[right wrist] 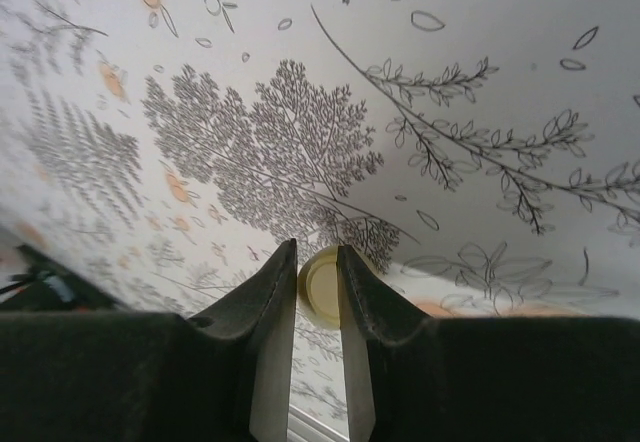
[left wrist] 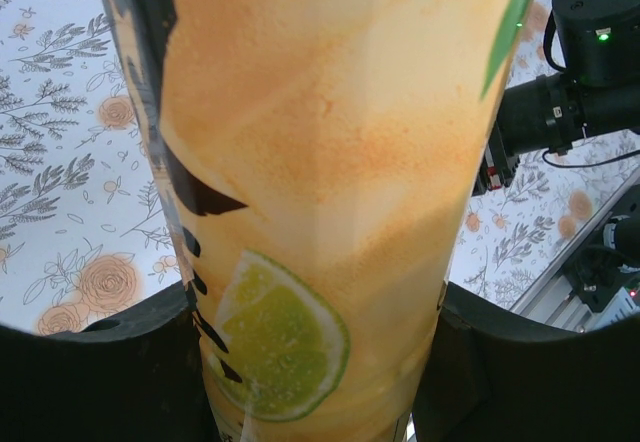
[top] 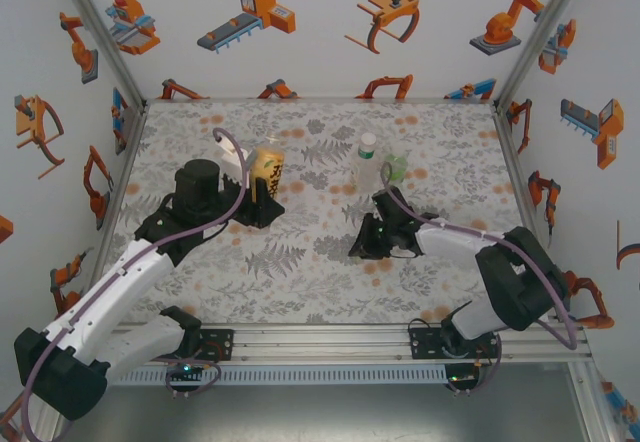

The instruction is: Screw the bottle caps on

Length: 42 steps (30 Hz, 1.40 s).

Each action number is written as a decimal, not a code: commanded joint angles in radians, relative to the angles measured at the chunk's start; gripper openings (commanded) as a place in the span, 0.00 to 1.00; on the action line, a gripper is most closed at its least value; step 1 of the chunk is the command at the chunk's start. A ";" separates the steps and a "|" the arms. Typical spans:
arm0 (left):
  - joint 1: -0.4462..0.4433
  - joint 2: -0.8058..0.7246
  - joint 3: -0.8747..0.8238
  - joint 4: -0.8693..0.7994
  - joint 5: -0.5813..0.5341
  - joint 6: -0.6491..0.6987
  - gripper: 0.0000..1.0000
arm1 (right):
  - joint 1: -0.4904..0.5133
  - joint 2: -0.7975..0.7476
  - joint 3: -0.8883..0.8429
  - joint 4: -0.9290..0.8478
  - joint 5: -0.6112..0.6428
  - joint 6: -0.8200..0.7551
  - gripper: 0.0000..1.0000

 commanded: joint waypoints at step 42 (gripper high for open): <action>0.012 0.029 0.002 0.052 -0.005 -0.020 0.05 | 0.448 -0.213 0.092 -0.623 0.621 0.035 0.48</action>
